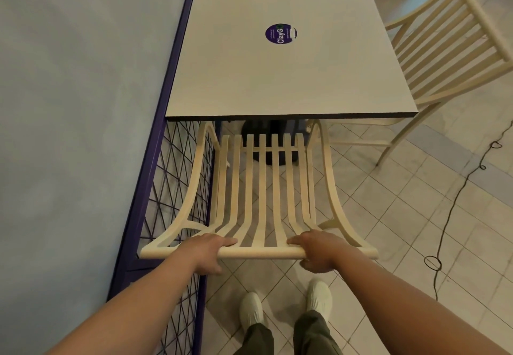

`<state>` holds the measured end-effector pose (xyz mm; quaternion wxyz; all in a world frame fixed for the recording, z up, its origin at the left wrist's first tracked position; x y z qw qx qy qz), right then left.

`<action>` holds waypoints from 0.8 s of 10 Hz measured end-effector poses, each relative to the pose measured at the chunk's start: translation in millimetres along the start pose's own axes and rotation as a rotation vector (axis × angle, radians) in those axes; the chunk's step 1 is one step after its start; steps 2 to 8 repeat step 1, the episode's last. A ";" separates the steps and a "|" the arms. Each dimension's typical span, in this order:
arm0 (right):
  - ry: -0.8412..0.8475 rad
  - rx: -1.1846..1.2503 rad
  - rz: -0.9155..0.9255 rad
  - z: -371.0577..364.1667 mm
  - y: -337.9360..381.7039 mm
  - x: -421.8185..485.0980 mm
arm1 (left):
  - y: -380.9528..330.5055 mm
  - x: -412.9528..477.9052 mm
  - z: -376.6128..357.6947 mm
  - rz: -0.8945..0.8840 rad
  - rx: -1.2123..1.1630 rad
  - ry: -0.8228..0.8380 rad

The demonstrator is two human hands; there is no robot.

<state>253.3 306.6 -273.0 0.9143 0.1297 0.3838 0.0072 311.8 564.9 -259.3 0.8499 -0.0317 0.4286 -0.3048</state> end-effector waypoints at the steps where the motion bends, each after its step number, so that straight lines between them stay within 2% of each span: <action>1: 0.057 0.036 -0.025 4.0 1.6 -1.4 | -11.7 -2.1 11.3 -0.030 -0.079 0.006; 8: 0.057 0.036 -0.025 4.0 1.6 -1.4 | -11.7 -2.1 11.3 -0.030 -0.079 0.006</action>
Point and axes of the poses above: each hand's wrist, its own x-axis towards the middle knuckle, its own z-axis out of the back of the hand, y = z × x, the point moved 6 cm from there along x, towards the middle knuckle, and after that the axes turned 10 degrees about -z, right-handed, at the moved point
